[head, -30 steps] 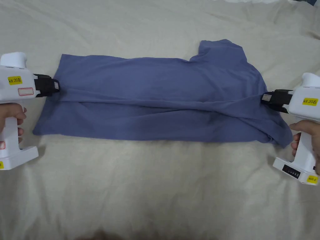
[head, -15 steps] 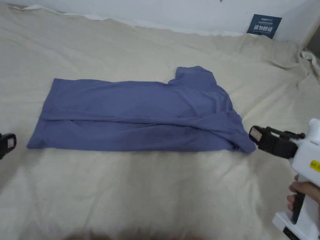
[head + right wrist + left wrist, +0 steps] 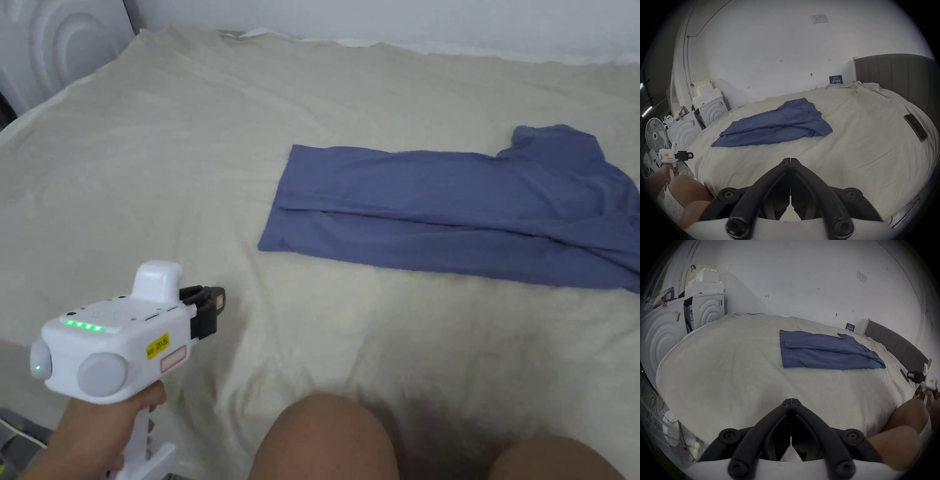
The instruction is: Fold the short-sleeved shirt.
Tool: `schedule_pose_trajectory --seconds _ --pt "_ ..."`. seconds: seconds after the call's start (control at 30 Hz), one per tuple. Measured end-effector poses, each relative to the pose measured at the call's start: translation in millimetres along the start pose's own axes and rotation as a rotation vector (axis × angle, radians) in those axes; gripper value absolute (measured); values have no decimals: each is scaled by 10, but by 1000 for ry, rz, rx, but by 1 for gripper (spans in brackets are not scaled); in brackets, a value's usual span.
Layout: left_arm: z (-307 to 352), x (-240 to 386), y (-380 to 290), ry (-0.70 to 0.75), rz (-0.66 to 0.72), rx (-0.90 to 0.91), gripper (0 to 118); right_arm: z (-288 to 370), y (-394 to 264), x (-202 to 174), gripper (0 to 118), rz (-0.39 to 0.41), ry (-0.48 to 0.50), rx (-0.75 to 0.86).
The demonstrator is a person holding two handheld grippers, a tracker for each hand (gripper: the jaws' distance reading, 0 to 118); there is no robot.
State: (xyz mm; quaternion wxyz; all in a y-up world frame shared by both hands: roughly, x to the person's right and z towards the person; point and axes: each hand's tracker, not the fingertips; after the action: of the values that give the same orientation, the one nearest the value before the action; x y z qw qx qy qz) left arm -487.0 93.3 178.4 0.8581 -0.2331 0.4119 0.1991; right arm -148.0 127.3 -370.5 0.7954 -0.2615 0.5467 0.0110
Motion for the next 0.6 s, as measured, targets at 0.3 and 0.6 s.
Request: schedule_pose_trajectory --seconds 0.3,0.6 --pt "-855 -27 604 -28 43 -18 0 120 35 -220 0 -30 -16 -14" --pt "-1377 -41 881 -72 199 -142 62 30 -149 24 0 -85 -65 -60"
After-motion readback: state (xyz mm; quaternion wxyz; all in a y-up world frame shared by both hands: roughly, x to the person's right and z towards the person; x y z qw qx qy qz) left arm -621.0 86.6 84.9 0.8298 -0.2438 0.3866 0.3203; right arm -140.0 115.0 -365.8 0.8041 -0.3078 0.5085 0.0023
